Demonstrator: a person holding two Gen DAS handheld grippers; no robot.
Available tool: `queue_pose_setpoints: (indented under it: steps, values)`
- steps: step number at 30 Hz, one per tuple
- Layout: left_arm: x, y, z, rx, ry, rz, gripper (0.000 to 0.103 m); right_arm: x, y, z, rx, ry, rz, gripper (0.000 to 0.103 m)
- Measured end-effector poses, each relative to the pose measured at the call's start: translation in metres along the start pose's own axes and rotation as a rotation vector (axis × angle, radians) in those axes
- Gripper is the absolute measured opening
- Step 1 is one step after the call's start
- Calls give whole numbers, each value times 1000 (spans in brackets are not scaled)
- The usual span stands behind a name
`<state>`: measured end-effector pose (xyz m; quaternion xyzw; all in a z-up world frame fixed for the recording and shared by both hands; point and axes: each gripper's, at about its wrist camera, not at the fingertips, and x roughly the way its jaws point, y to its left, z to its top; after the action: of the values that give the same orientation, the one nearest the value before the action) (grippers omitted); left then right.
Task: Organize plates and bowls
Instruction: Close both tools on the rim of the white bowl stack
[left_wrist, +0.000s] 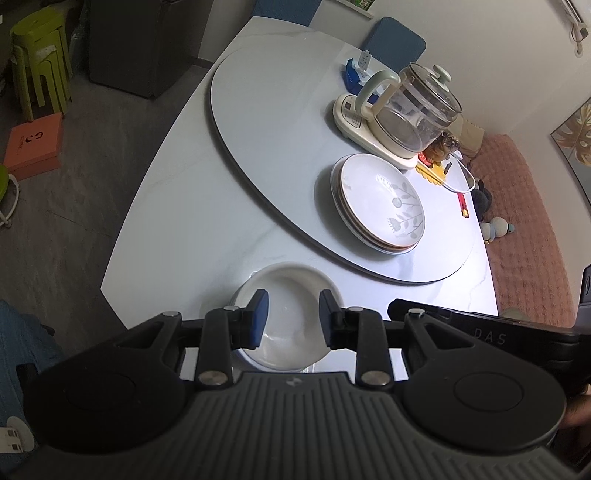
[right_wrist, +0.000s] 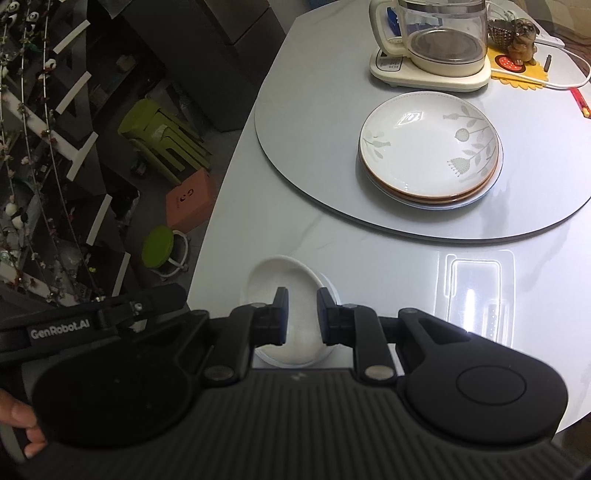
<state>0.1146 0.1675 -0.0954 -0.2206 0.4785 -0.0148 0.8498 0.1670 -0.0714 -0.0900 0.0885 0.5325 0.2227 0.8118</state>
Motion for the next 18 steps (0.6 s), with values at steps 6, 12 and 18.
queue_pose_setpoints:
  steps: [6, 12, 18]
  values:
    - [0, 9, -13, -10, 12, -9, 33, 0, 5, -16, -3, 8, -19, 21]
    - [17, 20, -24, -18, 54, 9, 33, 4, 2, -27, -16, 27, -40, 21]
    - [40, 27, -24, -39, 55, 35, 33, 16, 0, -18, -75, 30, -50, 21]
